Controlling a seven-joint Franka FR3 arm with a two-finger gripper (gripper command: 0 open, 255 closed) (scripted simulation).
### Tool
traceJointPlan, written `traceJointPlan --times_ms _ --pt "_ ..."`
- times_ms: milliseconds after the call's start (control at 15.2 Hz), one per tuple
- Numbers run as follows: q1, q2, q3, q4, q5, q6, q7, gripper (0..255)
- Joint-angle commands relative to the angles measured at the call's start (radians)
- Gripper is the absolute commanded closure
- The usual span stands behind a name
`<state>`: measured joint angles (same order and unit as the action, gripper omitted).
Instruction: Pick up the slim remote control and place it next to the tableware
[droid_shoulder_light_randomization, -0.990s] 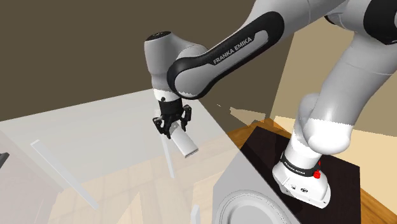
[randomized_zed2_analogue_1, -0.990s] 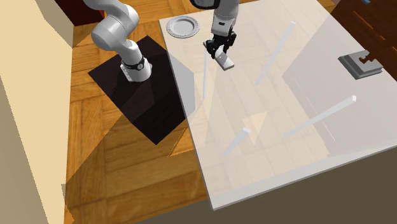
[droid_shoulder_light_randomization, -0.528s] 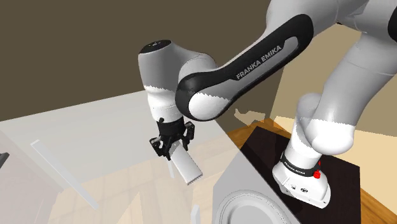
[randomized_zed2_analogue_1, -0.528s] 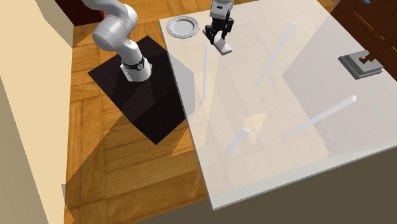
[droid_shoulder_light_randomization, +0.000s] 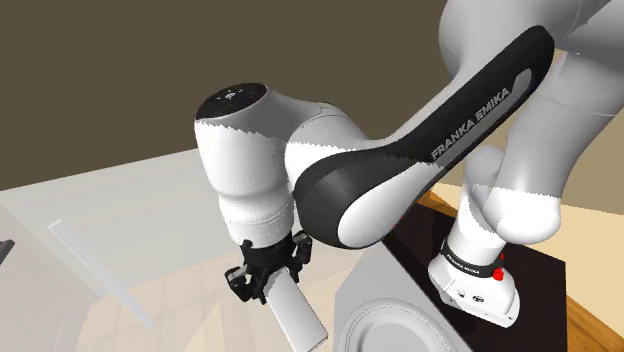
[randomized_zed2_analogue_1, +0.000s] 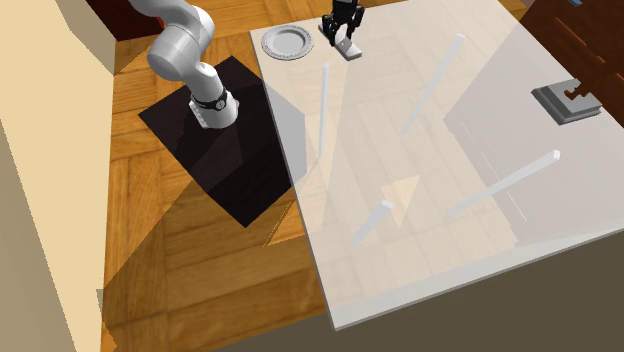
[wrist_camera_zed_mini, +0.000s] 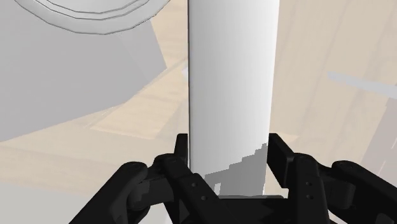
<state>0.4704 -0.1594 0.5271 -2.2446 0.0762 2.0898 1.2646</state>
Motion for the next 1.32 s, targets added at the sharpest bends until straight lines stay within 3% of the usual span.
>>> traceJointPlan --times_ms 0,924,1254 --pt "0.014 0.019 0.025 0.003 -0.006 0.016 0.044 255" --pt "0.011 0.134 0.043 -0.09 -0.075 0.207 0.099 255" --pt "0.011 0.134 0.042 -0.09 -0.075 0.207 0.099 255"
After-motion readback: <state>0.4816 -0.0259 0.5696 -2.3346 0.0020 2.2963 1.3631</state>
